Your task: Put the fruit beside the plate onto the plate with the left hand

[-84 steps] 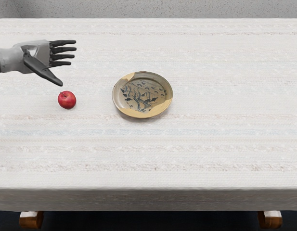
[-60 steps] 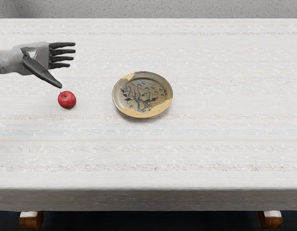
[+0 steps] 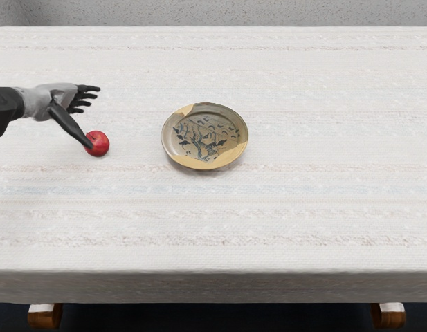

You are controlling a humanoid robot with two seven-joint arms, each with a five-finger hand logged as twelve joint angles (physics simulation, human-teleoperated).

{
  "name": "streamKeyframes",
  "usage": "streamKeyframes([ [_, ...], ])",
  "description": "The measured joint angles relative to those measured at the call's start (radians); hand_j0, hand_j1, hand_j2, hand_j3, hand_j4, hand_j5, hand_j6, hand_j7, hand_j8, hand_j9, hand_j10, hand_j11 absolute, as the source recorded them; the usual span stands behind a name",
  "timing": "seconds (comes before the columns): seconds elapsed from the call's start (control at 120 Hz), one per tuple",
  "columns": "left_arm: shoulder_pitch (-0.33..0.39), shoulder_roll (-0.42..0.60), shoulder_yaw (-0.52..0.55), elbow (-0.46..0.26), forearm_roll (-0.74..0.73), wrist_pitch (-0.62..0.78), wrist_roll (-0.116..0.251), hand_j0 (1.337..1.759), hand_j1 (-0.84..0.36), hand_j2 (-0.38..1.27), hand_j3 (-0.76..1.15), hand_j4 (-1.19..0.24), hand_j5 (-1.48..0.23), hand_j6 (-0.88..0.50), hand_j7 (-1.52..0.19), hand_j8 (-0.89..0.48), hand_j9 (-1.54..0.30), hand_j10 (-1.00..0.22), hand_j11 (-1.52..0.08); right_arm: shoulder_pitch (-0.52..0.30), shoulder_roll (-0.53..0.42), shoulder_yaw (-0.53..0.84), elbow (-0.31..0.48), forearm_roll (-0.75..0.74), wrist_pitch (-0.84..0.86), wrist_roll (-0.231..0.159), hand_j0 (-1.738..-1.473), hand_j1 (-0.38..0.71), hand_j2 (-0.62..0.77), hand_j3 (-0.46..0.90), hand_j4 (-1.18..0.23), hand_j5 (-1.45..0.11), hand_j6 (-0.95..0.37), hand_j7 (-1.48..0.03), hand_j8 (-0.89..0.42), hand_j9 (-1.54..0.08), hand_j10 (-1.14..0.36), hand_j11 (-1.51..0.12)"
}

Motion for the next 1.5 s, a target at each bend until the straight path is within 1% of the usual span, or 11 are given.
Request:
streamKeyframes([
  [0.158, -0.013, -0.111, 0.088, -0.005, -0.014, 0.239, 0.0, 1.658, 0.27, 0.01, 0.0, -0.07, -0.08, -0.07, -0.08, -0.07, -0.08, -0.07, -0.08, 0.0, 0.0, 0.0, 0.0, 0.0, 0.0, 0.0, -1.658, -0.35, 0.0, 0.0, 0.0, 0.0, 0.0, 0.0, 0.0, 0.0, 0.0, 0.0],
  [0.3, -0.023, -0.122, 0.13, -0.065, -0.016, 0.321, 0.0, 1.658, 0.21, 0.02, 0.0, -0.12, -0.15, -0.12, -0.15, -0.12, -0.15, -0.11, -0.15, 0.0, 0.0, 0.0, 0.0, 0.0, 0.0, 0.0, -1.658, -0.35, 0.0, 0.0, 0.0, 0.0, 0.0, 0.0, 0.0, 0.0, 0.0, 0.0],
  [0.542, -0.022, -0.118, 0.191, -0.099, -0.014, 0.346, 0.0, 1.658, 0.17, 0.03, 0.0, -0.15, -0.19, -0.15, -0.19, -0.15, -0.19, -0.15, -0.19, 0.0, 0.0, 0.0, 0.0, 0.0, 0.0, 0.0, -1.658, -0.35, 0.0, 0.0, 0.0, 0.0, 0.0, 0.0, 0.0, 0.0, 0.0, 0.0],
  [0.708, -0.066, -0.119, 0.267, -0.144, -0.021, 0.366, 0.0, 1.658, 0.14, 0.04, 0.0, -0.18, -0.23, -0.18, -0.23, -0.18, -0.23, -0.18, -0.23, 0.0, 0.0, 0.0, 0.0, 0.0, 0.0, 0.0, -1.658, -0.35, 0.0, 0.0, 0.0, 0.0, 0.0, 0.0, 0.0, 0.0, 0.0, 0.0],
  [1.092, -0.088, -0.122, 0.34, -0.166, -0.05, 0.42, -0.002, 1.658, -0.14, 0.08, 0.0, -0.4, -0.53, -0.41, -0.53, -0.41, -0.53, -0.4, -0.53, 0.0, 0.0, 0.0, 0.0, 0.0, 0.0, 0.0, -1.658, -0.35, 0.0, 0.0, 0.0, 0.0, 0.0, 0.0, 0.0, 0.0, 0.0, 0.0],
  [1.317, -0.074, -0.135, 0.345, -0.162, -0.049, 0.423, -0.003, 1.657, -0.2, 0.08, 0.0, -0.47, -0.6, -0.47, -0.6, -0.46, -0.62, -0.46, -0.62, 0.0, 0.0, 0.0, 0.0, 0.0, 0.0, 0.0, -1.658, -0.35, 0.0, 0.0, 0.0, 0.0, 0.0, 0.0, 0.0, 0.0, 0.0, 0.0],
  [1.433, -0.056, -0.136, 0.344, -0.154, -0.049, 0.424, -0.003, 1.657, -0.21, 0.08, 0.0, -0.48, -0.62, -0.48, -0.63, -0.47, -0.63, -0.46, -0.64, 0.0, 0.0, 0.0, 0.0, 0.0, 0.0, 0.0, -1.658, -0.35, 0.0, 0.0, 0.0, 0.0, 0.0, 0.0, 0.0, 0.0, 0.0, 0.0],
  [1.442, -0.055, -0.136, 0.343, -0.153, -0.049, 0.424, -0.006, 1.657, -0.21, 0.08, 0.0, -0.48, -0.63, -0.47, -0.63, -0.46, -0.64, -0.53, -0.49, 0.0, 0.0, 0.0, 0.0, 0.0, 0.0, 0.0, -1.658, -0.35, 0.0, 0.0, 0.0, 0.0, 0.0, 0.0, 0.0, 0.0, 0.0, 0.0],
  [1.458, -0.053, -0.136, 0.343, -0.152, -0.048, 0.425, -0.007, 1.657, -0.22, 0.08, 0.0, -0.49, -0.62, -0.48, -0.63, -0.47, -0.64, -0.51, -0.62, 0.0, 0.0, 0.0, 0.0, 0.0, 0.0, 0.0, -1.658, -0.35, 0.0, 0.0, 0.0, 0.0, 0.0, 0.0, 0.0, 0.0, 0.0, 0.0],
  [1.483, -0.053, -0.137, 0.343, -0.15, -0.048, 0.425, -0.007, 1.657, -0.22, 0.08, 0.0, -0.49, -0.62, -0.48, -0.63, -0.47, -0.64, -0.47, -0.71, 0.0, 0.0, 0.0, 0.0, 0.0, 0.0, 0.0, -1.658, -0.35, 0.0, 0.0, 0.0, 0.0, 0.0, 0.0, 0.0, 0.0, 0.0, 0.0],
  [1.5, -0.053, -0.138, 0.343, -0.149, -0.048, 0.425, -0.006, 1.657, -0.22, 0.08, 0.0, -0.49, -0.62, -0.49, -0.63, -0.48, -0.64, -0.48, -0.7, 0.0, 0.0, 0.0, 0.0, 0.0, 0.0, 0.0, -1.658, -0.35, 0.0, 0.0, 0.0, 0.0, 0.0, 0.0, 0.0, 0.0, 0.0, 0.0],
])
